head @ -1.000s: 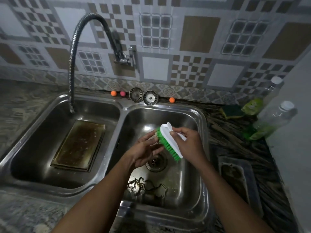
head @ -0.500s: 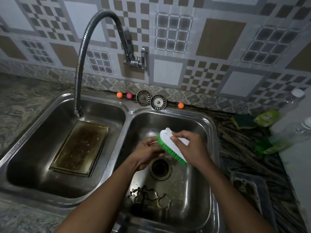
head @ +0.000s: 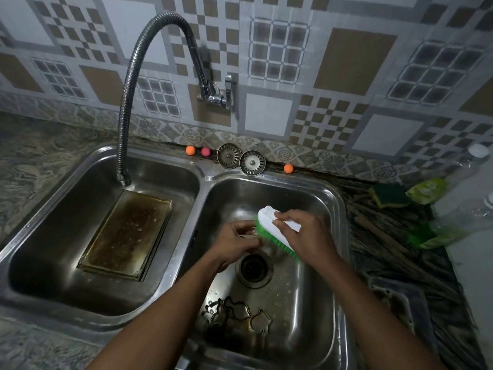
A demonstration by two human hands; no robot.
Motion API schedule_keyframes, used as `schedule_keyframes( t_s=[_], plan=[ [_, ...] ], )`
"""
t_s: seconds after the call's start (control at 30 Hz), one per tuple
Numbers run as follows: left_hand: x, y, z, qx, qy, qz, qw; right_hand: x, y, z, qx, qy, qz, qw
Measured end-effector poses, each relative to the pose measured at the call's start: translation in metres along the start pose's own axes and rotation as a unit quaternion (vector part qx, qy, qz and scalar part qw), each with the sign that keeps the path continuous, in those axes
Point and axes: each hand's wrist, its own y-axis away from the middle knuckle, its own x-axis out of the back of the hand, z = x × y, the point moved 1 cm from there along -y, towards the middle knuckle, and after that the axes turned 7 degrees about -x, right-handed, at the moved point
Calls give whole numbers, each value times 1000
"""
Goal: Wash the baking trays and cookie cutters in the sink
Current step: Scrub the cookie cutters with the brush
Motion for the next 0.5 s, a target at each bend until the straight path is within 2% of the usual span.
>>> schedule_keyframes(
  t_s=[0.1, 0.23, 0.37, 0.5],
  plan=[
    [-2, 2, 1, 9, 20, 12, 1000, 4, 1, -1, 6, -8, 26, 1000],
    [-2, 3, 3, 3, 40, 13, 999, 2, 6, -1, 0, -54, 11, 998],
    [-6, 3, 0, 53, 175, 64, 981, -3, 10, 2, -43, -99, 39, 993],
    [-11, 3, 0, 83, 325, 60, 940, -13, 22, 0, -76, -163, 52, 982]
  ],
)
